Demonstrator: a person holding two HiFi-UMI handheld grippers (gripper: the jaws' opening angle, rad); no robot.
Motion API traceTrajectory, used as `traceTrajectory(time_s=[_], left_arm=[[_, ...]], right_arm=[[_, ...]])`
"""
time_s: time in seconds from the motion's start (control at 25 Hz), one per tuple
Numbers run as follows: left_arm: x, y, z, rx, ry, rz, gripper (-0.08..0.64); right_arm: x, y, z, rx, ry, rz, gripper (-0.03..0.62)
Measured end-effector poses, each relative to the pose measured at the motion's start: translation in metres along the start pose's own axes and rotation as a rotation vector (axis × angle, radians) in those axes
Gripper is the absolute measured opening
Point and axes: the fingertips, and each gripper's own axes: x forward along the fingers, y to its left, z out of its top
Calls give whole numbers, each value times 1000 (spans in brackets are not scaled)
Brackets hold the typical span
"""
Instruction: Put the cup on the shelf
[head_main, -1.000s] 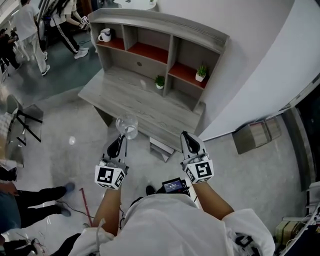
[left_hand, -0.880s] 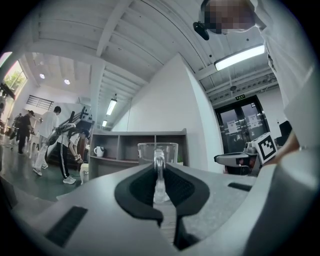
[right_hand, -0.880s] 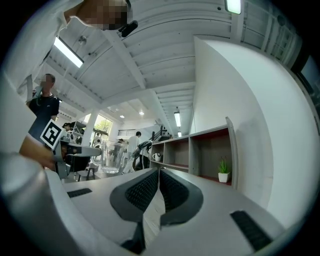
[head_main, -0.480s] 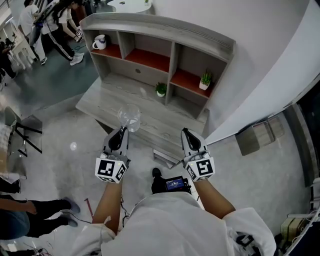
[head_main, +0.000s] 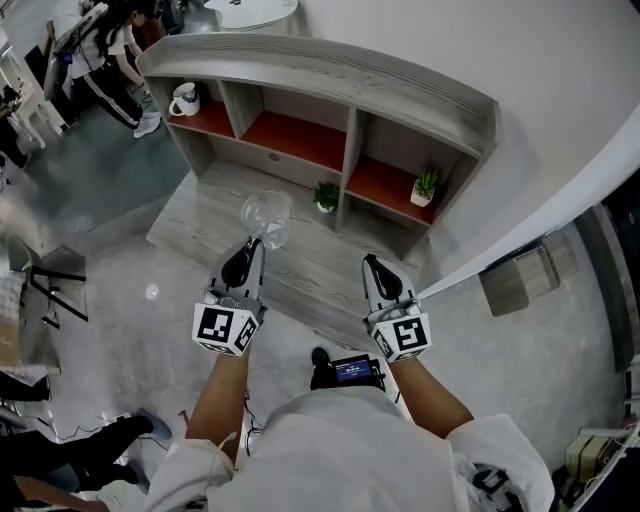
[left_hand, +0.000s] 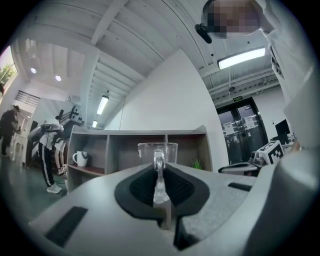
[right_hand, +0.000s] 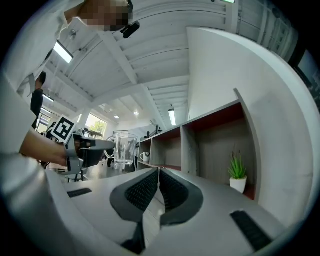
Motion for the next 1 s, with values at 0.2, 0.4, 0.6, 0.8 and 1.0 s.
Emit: traceTrajectory(time_s=[0.2,0.4,0.6,0.8,1.0], left_arm=[[49,23,3,4,-16,-9,27],[88,38,5,14,-38,-24,26],[117,51,-5,10,-33,-29,26],[145,63,-12,4,-39,-32,26],[173,73,-20,14,-34,-38,26]], right_arm=[[33,-19,-12,13,14,-3,35],[53,-33,-22,22,26,-9,35],[71,-49,-32,35,43,-27,35],[83,-57,-42,50,57,-33,35],[91,-67,-54,69,71,-45,35]])
